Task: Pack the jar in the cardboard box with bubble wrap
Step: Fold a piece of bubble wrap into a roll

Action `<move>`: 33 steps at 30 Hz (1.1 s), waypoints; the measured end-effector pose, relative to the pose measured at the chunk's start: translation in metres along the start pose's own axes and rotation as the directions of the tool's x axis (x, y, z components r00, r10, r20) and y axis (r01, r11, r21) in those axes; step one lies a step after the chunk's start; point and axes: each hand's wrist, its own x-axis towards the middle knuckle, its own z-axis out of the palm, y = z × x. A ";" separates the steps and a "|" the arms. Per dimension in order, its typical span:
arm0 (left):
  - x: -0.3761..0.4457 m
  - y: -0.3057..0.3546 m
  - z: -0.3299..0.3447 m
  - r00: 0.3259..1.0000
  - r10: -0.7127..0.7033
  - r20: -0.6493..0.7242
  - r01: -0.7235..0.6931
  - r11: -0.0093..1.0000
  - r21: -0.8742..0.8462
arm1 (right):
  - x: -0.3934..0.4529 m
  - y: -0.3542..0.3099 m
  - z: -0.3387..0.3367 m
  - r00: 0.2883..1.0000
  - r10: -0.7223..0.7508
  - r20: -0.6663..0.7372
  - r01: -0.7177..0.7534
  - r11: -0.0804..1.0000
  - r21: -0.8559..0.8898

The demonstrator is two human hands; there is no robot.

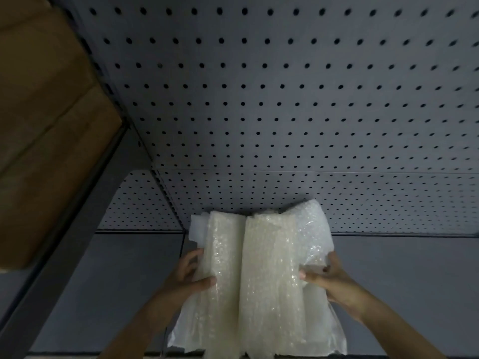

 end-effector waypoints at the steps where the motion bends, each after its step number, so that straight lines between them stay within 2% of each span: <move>1: -0.004 0.003 0.007 1.000 0.020 -0.002 -0.020 1.000 0.014 | -0.004 0.000 -0.001 1.000 -0.020 0.001 0.020 1.000 -0.019; 6: -0.009 0.010 0.025 0.995 0.098 -0.004 -0.098 0.992 0.085 | -0.032 -0.008 -0.010 0.999 -0.031 0.039 0.032 0.999 -0.026; 10: -0.009 0.018 0.042 0.990 0.134 0.032 -0.137 0.984 0.113 | -0.049 -0.010 -0.021 0.997 -0.076 0.005 0.076 0.997 -0.019; 19: 0.000 0.033 0.098 0.962 0.154 0.225 -0.194 0.966 0.170 | -0.088 0.005 -0.057 0.983 -0.076 -0.167 0.070 0.997 -0.040; 29: 0.027 0.054 0.191 0.899 0.158 0.408 -0.277 0.927 0.252 | -0.138 0.027 -0.115 0.914 -0.057 -0.401 0.108 0.988 0.107; 33: 0.035 0.058 0.240 0.901 0.129 0.413 -0.284 0.897 0.340 | -0.157 0.043 -0.147 0.878 -0.077 -0.473 0.172 0.972 0.161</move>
